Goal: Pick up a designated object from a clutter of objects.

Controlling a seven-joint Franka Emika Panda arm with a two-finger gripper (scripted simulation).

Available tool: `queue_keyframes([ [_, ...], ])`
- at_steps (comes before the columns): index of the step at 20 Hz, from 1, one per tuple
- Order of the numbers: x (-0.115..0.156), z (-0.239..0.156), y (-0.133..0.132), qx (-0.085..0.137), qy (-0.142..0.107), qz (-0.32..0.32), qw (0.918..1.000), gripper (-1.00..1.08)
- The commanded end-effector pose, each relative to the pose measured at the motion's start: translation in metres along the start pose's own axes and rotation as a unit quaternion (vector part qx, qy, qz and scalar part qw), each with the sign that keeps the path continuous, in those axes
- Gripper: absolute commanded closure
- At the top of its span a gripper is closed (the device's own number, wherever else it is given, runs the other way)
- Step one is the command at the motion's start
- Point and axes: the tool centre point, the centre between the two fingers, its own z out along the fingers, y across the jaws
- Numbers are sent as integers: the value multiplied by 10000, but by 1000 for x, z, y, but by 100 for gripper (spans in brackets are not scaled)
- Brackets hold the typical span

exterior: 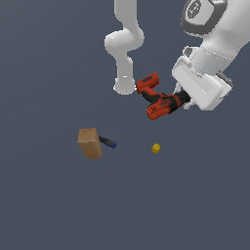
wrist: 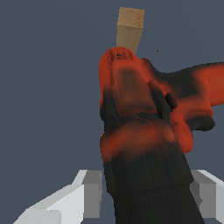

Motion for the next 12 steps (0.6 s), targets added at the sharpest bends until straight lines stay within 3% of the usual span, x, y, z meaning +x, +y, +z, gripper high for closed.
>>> queue_keyframes([
  [1, -8, -26, 10, 23, -2, 8, 10000, 108],
  [12, -33, -92, 36, 20, -7, 7, 10000, 108],
])
